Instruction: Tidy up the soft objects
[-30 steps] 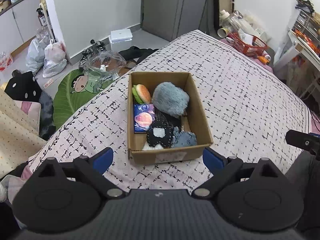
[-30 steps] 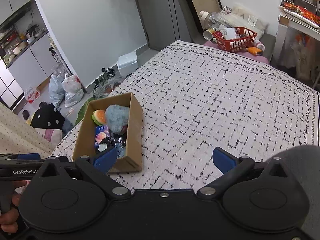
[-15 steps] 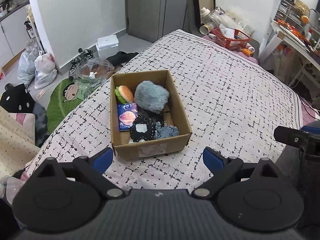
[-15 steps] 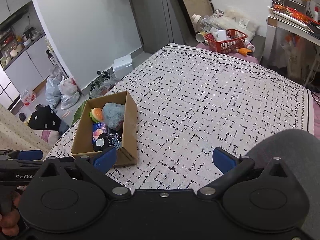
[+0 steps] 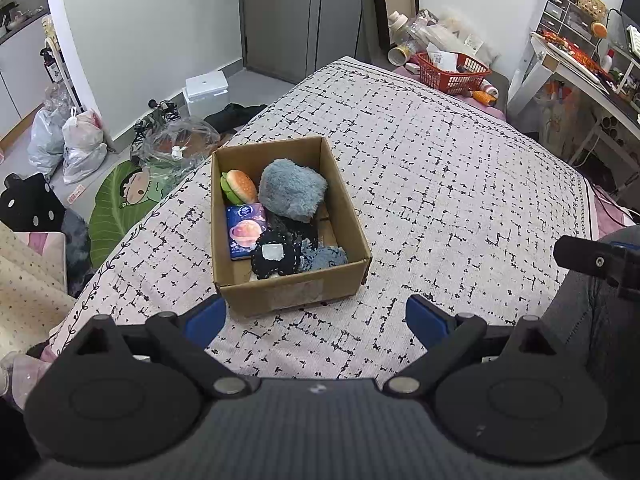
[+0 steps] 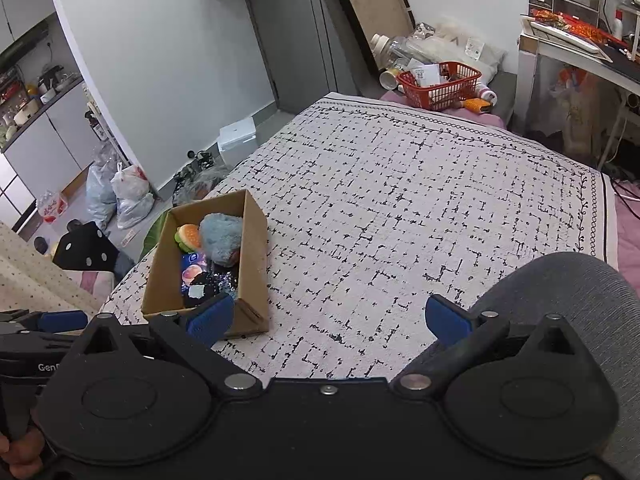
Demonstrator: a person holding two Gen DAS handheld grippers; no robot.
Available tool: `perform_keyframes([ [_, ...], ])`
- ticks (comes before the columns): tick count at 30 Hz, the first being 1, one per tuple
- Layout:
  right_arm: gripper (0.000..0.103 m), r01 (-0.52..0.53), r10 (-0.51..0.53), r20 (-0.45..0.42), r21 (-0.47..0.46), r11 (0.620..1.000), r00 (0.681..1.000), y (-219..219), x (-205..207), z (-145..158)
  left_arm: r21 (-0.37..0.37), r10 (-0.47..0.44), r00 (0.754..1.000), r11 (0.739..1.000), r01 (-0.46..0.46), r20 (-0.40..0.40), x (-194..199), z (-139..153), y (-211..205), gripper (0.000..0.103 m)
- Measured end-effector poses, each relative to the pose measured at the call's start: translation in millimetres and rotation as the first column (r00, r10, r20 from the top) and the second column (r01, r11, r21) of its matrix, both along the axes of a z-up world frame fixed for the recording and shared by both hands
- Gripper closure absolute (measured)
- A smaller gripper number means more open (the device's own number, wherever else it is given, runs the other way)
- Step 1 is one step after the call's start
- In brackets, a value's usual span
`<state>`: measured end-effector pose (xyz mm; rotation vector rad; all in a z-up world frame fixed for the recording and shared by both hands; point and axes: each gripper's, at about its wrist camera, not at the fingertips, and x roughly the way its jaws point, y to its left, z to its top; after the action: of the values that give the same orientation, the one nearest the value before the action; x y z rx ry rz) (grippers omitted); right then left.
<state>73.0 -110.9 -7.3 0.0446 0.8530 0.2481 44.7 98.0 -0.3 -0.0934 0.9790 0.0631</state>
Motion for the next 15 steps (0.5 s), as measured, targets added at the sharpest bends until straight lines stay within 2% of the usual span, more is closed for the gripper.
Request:
perform_keyframes([
  [15, 0.000, -0.001, 0.001, -0.013, 0.007, 1.000, 1.000, 3.4, -2.6, -3.0, -0.001, 0.004, 1.000, 1.000, -0.004, 0.000, 3.3, 0.4, 2.9, 0.007],
])
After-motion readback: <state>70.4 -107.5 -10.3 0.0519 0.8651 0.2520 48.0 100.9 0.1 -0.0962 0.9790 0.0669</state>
